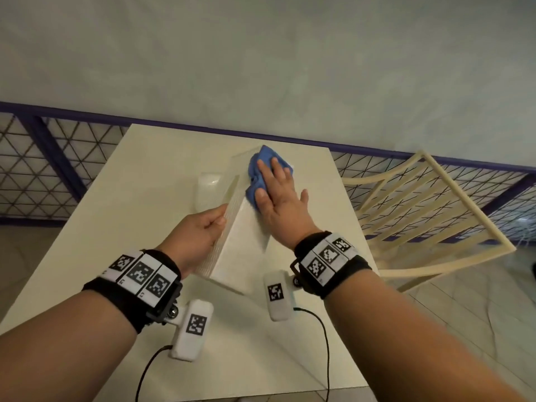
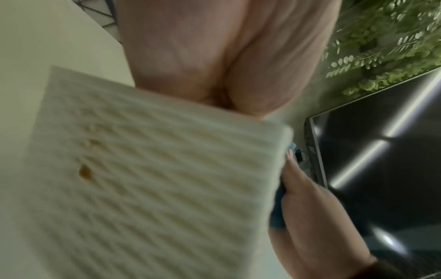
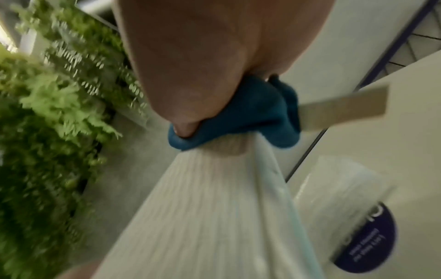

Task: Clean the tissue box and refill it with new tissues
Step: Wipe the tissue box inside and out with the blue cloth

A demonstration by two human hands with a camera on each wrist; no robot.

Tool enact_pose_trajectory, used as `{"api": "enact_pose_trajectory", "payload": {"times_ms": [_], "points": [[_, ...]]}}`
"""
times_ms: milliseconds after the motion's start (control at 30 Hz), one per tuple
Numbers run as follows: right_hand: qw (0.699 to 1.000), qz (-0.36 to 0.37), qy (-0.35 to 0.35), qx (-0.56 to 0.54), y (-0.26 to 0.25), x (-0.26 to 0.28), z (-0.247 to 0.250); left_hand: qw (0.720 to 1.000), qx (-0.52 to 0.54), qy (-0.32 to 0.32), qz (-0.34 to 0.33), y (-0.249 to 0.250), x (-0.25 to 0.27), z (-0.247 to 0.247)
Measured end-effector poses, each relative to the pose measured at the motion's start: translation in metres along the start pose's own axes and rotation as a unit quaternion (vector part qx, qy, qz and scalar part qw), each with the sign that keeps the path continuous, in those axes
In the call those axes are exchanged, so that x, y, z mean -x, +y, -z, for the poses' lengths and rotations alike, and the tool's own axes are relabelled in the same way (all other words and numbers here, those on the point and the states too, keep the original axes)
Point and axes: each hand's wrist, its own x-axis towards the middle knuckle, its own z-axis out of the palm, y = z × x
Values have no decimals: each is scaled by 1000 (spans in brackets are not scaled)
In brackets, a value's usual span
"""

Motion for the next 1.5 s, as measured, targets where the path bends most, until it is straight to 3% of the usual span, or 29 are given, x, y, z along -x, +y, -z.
{"api": "enact_pose_trajectory", "payload": {"times_ms": [100,267,367,567,700,767,933,1000,1100,1267,1333,1400,1433,1500], "points": [[1000,10,-9,-2,-12,8,-5,1000,24,13,8,-2,-3,-2],[987,117,-109,20,-14,80,-49,992,95,58,56,-1,-5,8],[975,179,-106,81,-5,94,-58,992,98,69,48,2,-6,12],[997,74,14,34,-4,26,-8,1000,0,21,2,13,8,10],[997,59,52,-9,-3,-3,24,999,-41,-2,-1,7,22,9],[997,44,53,-40,-5,-7,35,998,-59,-13,-9,1,26,9],[976,-133,-7,-170,-6,2,48,989,-129,-63,-13,-14,26,20],[964,-165,-13,-207,-2,5,44,979,-179,-94,-23,-16,23,28],[955,-201,35,-216,1,6,27,955,-270,-122,-27,-12,17,38],[922,-261,105,-267,-9,5,4,886,-438,-76,-130,14,21,26],[918,-255,115,-282,-20,5,-2,842,-515,-62,-150,17,25,4],[924,-222,117,-288,-33,5,-6,800,-574,-11,-176,10,22,-14],[928,-199,121,-290,-41,7,-7,792,-580,33,-187,4,17,-19],[937,-151,126,-287,-53,12,-6,806,-543,106,-211,1,10,-22]]}}
